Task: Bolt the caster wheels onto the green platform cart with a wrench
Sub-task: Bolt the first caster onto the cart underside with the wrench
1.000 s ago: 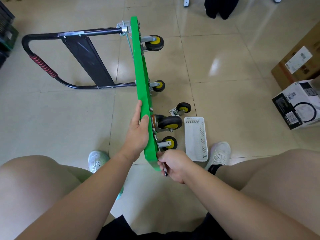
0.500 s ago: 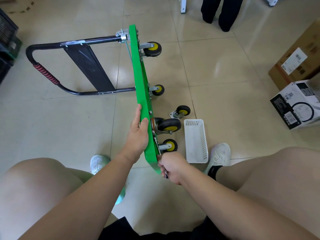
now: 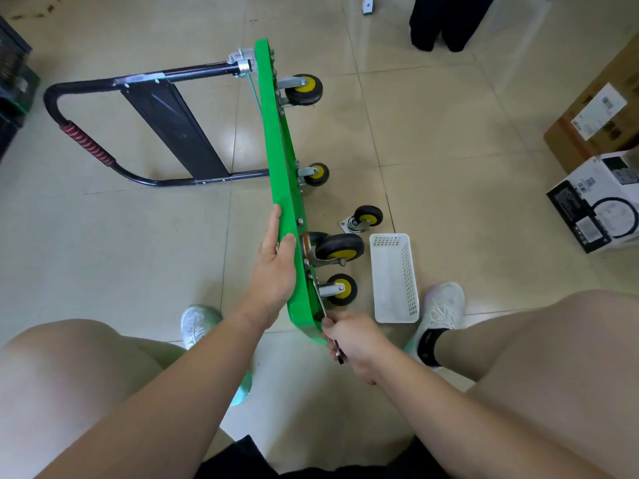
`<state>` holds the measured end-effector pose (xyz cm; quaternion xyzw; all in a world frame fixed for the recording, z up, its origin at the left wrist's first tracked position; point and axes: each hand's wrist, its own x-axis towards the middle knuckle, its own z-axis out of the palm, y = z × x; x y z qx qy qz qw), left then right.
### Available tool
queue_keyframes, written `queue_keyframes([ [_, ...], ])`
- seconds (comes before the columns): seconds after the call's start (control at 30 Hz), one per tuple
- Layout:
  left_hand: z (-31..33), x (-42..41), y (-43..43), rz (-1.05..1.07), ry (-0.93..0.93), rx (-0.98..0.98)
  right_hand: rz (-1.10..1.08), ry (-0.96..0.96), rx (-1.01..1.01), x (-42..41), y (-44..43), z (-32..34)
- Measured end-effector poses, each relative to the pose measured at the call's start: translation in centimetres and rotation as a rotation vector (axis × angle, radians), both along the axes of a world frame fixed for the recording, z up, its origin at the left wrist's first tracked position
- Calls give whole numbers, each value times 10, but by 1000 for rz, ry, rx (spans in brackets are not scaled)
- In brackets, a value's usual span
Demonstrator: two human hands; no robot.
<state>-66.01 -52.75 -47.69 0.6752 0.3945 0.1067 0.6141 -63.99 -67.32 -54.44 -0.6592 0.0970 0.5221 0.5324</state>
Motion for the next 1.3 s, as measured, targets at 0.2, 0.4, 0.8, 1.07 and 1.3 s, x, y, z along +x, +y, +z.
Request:
queue_keyframes([
  [0.2,2,-1,-2,-10,6,11,9,19,-5,-4,3,-4],
  [0.4,2,0,-3,9,1,-10,96,-168,-64,1,-4,-18],
  [0.8,2,1,-3,-3,-4,-34,195,-213,-70,11,-8,-25],
  [1.07,2,0,-3,-4,-3,-57,236,-178,10,10,-10,-26],
  [1.3,4,-1,-3,8,7,-37,197,-109,21,16,-18,-18],
])
